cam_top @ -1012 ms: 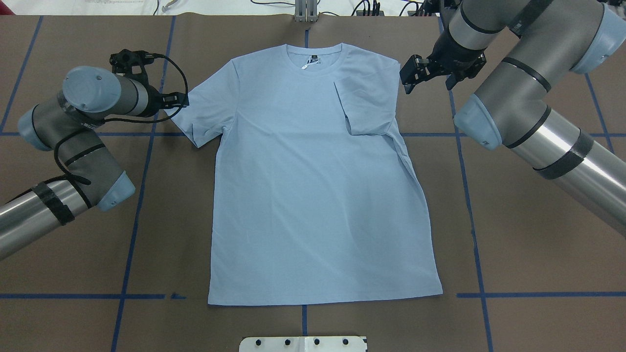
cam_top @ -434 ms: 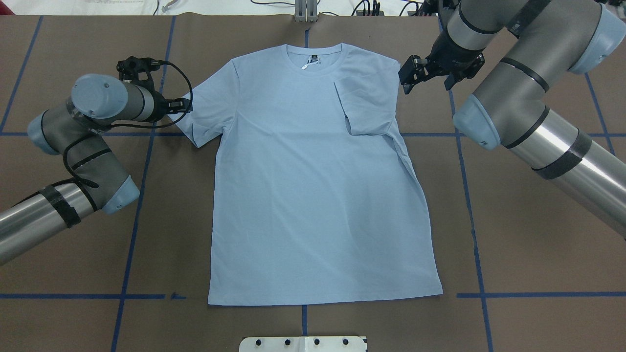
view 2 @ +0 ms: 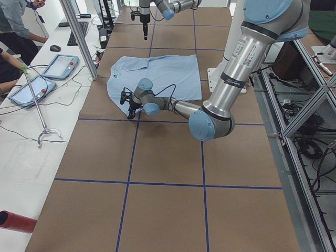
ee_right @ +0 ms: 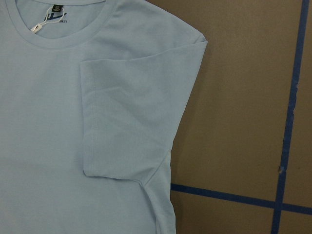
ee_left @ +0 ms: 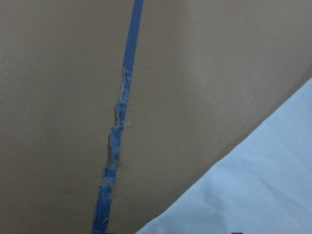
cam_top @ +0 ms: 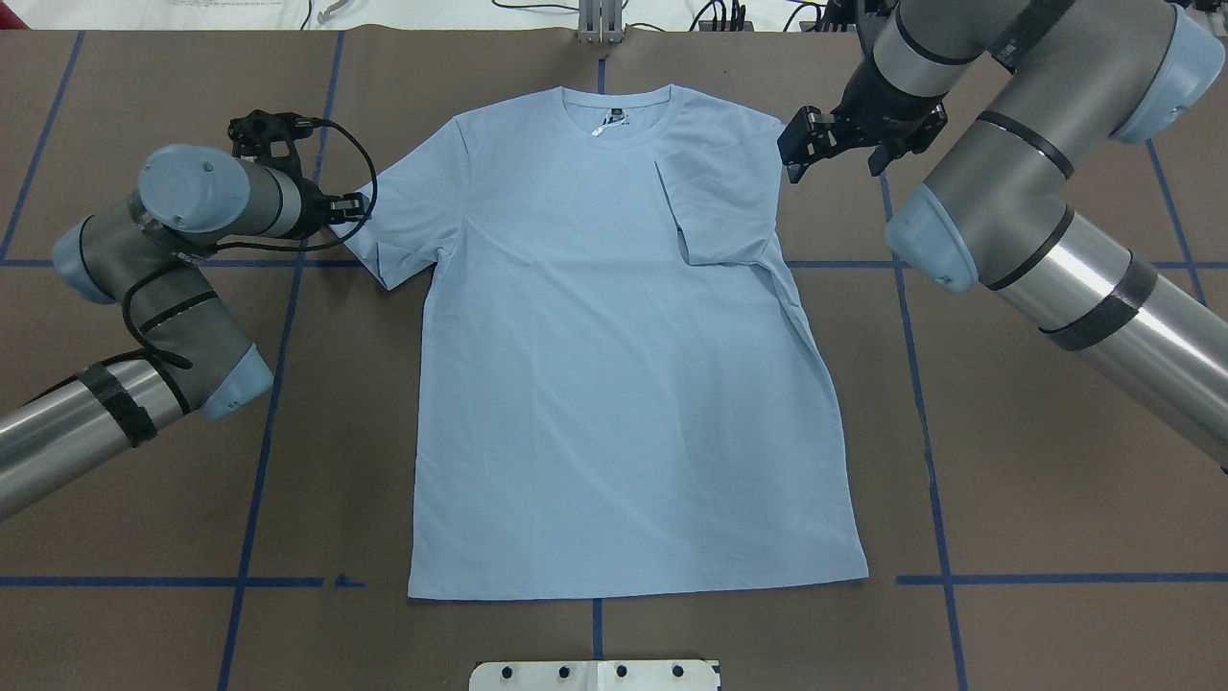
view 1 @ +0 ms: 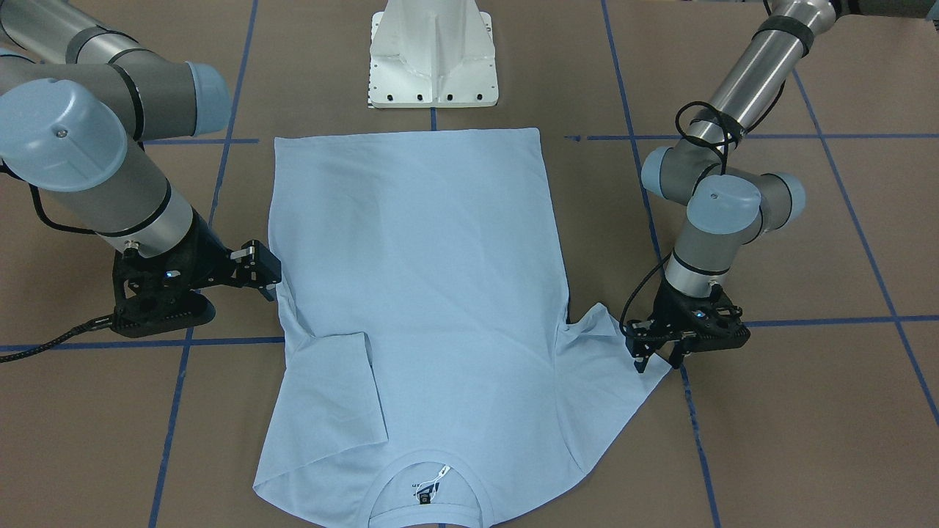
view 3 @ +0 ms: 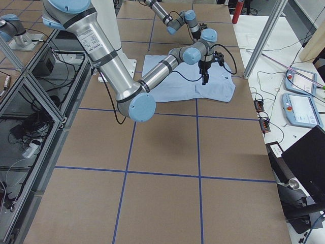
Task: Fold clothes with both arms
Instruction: 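Move the left gripper to the sleeve nearest it while the right gripper holds position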
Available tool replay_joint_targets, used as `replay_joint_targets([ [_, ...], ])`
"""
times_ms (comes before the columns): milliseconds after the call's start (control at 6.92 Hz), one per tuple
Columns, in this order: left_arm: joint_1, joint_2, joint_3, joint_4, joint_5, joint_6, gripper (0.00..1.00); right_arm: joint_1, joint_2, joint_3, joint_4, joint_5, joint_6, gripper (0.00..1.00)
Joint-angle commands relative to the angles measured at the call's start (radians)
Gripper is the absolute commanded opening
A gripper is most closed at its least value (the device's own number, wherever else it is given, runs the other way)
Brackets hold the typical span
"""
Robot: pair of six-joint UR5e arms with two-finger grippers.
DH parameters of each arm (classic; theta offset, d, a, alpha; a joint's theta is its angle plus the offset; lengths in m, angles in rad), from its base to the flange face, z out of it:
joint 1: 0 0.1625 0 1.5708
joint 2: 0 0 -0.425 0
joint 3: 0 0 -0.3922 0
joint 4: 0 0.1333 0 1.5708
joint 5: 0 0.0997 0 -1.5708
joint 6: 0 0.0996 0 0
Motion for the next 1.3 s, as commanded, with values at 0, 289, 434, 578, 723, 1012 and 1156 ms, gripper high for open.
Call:
replay_joint_targets([
  [0, -0.002, 0.000, -0.015, 0.005, 0.000, 0.000, 0.28, -0.004, 0.001, 0.000, 0.000, -0.001, 0.003, 1.00],
  [289, -0.003, 0.000, -0.057, 0.020, -0.004, 0.000, 0.06, -0.005, -0.004, -0.002, 0.002, -0.001, 0.003, 1.00],
  [434, -0.003, -0.001, -0.083, 0.052, -0.006, -0.002, 0.00, -0.008, -0.007, -0.002, 0.003, -0.004, 0.003, 1.00],
  [578, 0.001, -0.018, -0.122, 0.134, -0.004, -0.008, 0.00, -0.008, -0.008, -0.002, 0.005, -0.004, 0.001, 1.00],
  [723, 0.004, -0.106, -0.120, 0.267, -0.004, -0.016, 0.00, -0.010, -0.008, -0.002, 0.006, -0.004, 0.001, 1.00],
  [1012, 0.033, -0.306, 0.004, 0.367, -0.001, -0.089, 0.00, -0.013, -0.010, -0.002, 0.006, -0.004, 0.003, 1.00],
  [1156, 0.064, -0.471, 0.213, 0.359, 0.002, -0.130, 0.00, -0.014, -0.010, -0.002, 0.008, -0.004, 0.003, 1.00],
])
